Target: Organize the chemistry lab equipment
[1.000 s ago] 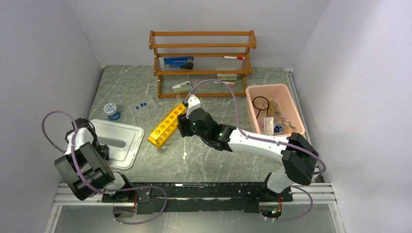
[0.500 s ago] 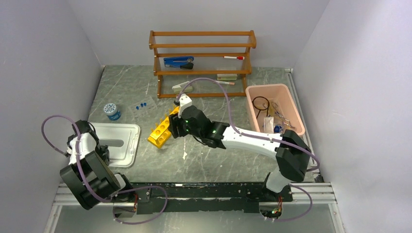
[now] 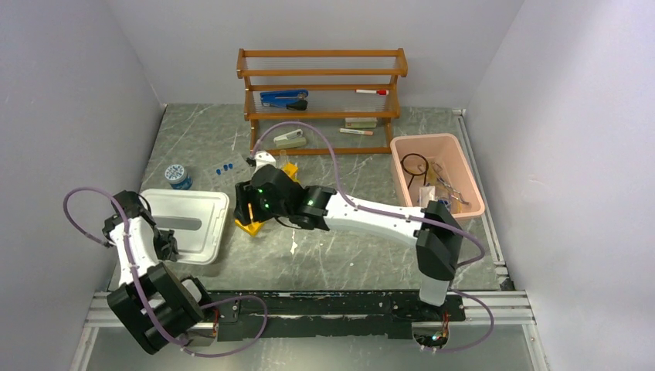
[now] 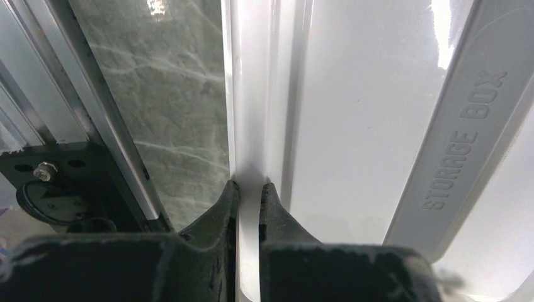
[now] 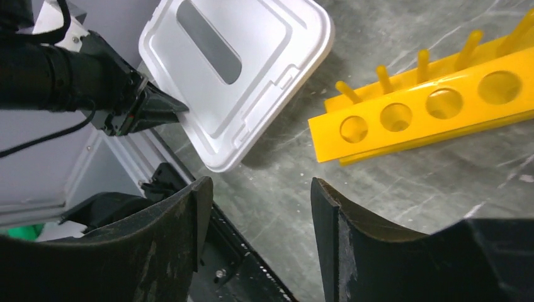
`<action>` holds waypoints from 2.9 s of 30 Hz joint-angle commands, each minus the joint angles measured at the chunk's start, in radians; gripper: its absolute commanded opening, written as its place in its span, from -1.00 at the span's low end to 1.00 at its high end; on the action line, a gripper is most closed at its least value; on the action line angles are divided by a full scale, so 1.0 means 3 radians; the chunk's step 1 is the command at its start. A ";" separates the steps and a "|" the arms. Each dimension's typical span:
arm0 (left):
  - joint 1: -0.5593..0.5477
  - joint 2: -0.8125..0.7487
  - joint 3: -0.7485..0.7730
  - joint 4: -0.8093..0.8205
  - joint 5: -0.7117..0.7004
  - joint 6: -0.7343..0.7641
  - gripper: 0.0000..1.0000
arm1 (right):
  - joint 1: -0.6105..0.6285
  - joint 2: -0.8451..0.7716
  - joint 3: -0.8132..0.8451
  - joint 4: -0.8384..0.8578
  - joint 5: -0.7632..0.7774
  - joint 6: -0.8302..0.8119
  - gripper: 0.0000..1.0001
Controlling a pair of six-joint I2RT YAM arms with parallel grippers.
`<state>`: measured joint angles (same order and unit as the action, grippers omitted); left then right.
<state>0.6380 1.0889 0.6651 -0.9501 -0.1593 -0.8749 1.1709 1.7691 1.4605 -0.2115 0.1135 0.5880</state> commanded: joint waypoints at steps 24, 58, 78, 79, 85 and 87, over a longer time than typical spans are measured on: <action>0.0025 -0.0420 0.0276 -0.0406 0.1244 -0.0068 -0.91 | -0.0131 0.0936 0.0953 -0.0373 -0.0525 0.1100 0.37; -0.0357 -0.0765 0.0805 -0.0720 0.0608 0.0107 0.90 | -0.0357 0.0305 0.0117 0.1691 -0.1555 0.0940 -1.00; -0.1048 -0.0260 0.2446 0.0120 0.1284 0.1693 0.65 | -0.1342 -0.1277 -0.0193 0.1001 -0.1083 0.0511 -1.00; -0.1078 -0.0206 0.2419 0.0214 0.1459 0.1754 0.56 | -0.1446 -0.1376 -0.0233 0.0919 -0.0998 0.0519 -1.00; -0.1414 0.0163 0.2618 0.0437 0.2263 0.1944 0.53 | -0.2100 -0.1990 -0.0506 0.0349 -0.0397 0.0692 -1.00; -0.1529 0.0252 0.2787 0.0475 0.2295 0.1986 0.53 | -0.2323 -0.2138 -0.0598 0.0153 -0.0280 0.0792 -1.00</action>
<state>0.2379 1.1381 1.4033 -0.8906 0.3653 -0.3538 0.5632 1.2163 1.3167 -0.0559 -0.0925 0.7769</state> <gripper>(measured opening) 0.764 0.151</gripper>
